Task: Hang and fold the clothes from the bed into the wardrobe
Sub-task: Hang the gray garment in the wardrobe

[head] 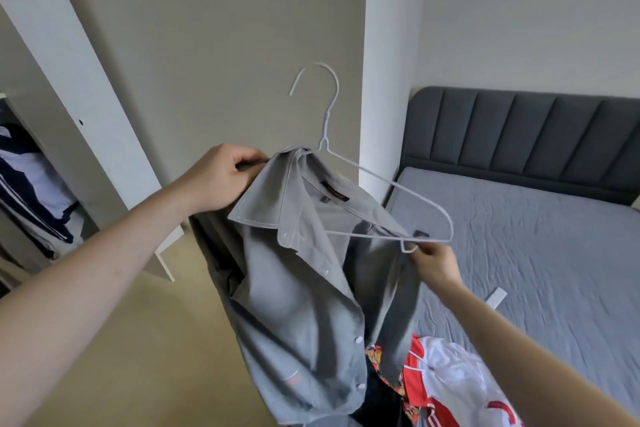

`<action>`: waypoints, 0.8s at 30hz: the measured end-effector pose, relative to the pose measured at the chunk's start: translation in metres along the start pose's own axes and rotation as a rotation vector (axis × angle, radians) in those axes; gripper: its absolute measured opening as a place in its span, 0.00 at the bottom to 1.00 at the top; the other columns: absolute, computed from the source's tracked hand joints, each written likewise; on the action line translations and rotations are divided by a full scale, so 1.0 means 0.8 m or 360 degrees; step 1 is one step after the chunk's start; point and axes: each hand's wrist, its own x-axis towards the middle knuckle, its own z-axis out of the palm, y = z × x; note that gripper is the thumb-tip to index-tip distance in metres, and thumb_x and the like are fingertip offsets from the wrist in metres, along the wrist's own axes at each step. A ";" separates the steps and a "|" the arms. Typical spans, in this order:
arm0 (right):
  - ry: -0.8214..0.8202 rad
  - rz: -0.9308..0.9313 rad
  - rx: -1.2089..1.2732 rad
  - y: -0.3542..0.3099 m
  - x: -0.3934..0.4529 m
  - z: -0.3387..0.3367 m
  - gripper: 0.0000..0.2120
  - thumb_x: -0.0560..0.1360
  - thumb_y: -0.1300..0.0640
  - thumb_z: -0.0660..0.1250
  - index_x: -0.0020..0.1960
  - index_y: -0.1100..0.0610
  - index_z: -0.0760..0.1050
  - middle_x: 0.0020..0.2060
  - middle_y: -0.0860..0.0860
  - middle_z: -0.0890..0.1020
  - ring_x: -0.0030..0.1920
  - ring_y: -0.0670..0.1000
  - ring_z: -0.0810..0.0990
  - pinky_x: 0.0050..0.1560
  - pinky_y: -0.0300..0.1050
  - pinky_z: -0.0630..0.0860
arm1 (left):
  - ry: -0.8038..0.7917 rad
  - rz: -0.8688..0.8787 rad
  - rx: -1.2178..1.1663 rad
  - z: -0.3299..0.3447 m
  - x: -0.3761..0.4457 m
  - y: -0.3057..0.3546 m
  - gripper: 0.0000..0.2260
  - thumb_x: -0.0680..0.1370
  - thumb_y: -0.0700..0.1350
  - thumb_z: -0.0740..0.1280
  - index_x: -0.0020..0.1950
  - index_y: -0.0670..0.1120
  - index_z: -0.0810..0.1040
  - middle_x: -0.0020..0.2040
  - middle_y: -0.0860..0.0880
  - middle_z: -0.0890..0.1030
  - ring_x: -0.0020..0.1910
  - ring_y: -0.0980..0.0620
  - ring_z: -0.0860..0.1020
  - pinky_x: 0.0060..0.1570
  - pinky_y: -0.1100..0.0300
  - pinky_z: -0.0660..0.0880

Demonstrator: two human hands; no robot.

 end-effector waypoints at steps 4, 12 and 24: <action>0.0026 -0.0089 0.0063 -0.034 0.024 -0.052 0.08 0.78 0.54 0.73 0.41 0.52 0.86 0.35 0.48 0.83 0.38 0.44 0.76 0.39 0.43 0.73 | -0.0128 -0.0077 0.0052 0.008 -0.005 -0.019 0.10 0.83 0.49 0.68 0.45 0.56 0.85 0.44 0.60 0.86 0.44 0.62 0.82 0.51 0.56 0.76; 0.0021 -0.0394 0.0165 -0.158 -0.004 -0.102 0.08 0.78 0.50 0.70 0.43 0.49 0.86 0.36 0.45 0.86 0.38 0.46 0.80 0.40 0.46 0.77 | -0.0106 -0.0202 0.0456 0.033 0.001 -0.061 0.11 0.81 0.57 0.63 0.45 0.58 0.83 0.37 0.53 0.83 0.39 0.47 0.81 0.43 0.51 0.77; -0.1139 -0.1047 -0.0626 -0.200 -0.133 0.011 0.06 0.80 0.50 0.67 0.57 0.46 0.80 0.48 0.42 0.85 0.47 0.43 0.83 0.53 0.45 0.80 | 0.0210 -0.0300 0.0037 0.041 0.000 -0.062 0.13 0.83 0.51 0.63 0.44 0.61 0.84 0.44 0.62 0.85 0.48 0.55 0.81 0.50 0.53 0.77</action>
